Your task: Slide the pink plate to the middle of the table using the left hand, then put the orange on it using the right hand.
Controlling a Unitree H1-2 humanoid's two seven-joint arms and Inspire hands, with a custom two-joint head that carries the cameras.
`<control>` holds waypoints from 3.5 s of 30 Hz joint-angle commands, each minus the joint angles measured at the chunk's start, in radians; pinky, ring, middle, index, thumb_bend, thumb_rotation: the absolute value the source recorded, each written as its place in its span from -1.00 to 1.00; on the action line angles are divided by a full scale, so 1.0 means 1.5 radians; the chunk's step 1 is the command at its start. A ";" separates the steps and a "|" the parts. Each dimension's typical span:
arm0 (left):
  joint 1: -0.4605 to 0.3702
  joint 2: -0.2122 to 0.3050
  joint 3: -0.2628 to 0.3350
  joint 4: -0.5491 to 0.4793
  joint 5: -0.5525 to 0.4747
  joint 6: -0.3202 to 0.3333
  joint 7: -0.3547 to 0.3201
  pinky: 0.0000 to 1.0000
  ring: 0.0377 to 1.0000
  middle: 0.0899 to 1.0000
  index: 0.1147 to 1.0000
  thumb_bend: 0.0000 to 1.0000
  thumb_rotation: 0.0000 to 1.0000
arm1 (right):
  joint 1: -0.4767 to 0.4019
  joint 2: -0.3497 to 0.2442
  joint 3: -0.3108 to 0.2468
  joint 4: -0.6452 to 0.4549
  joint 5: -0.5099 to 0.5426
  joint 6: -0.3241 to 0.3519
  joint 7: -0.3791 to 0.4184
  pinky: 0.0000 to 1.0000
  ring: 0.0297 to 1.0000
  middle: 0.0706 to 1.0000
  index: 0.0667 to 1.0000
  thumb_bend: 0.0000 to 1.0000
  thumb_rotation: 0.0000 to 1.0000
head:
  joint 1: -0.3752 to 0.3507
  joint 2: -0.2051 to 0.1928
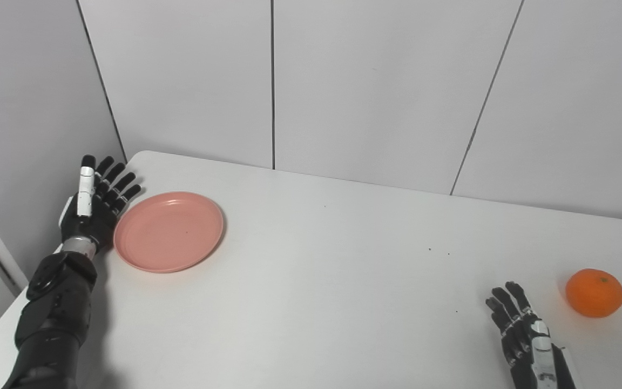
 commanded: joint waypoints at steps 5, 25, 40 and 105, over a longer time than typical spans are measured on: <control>0.009 -0.024 0.003 -0.042 -0.009 0.056 0.025 0.72 0.84 0.88 0.74 0.81 0.37 | 0.045 0.013 0.010 0.045 0.003 0.015 0.003 1.00 0.82 0.80 0.85 0.55 0.85 | 0.000 0.004; 0.030 -0.027 0.000 -0.073 -0.008 0.083 0.010 0.96 0.93 1.00 0.96 0.84 0.38 | 0.049 0.012 0.011 0.034 0.004 0.026 0.004 1.00 0.82 0.81 0.87 0.54 0.87 | -0.003 0.014; 0.058 -0.048 0.002 -0.109 -0.011 0.106 0.026 0.85 0.88 0.91 0.91 0.70 0.48 | 0.052 0.012 0.015 0.020 -0.002 0.037 0.000 1.00 0.82 0.81 0.86 0.54 0.89 | -0.009 0.021; 0.153 -0.236 -0.059 -0.370 -0.018 0.248 0.160 0.71 0.73 0.77 0.78 0.68 0.51 | 0.054 0.021 0.031 -0.004 -0.009 0.052 -0.014 1.00 0.79 0.78 0.84 0.55 0.90 | -0.024 0.038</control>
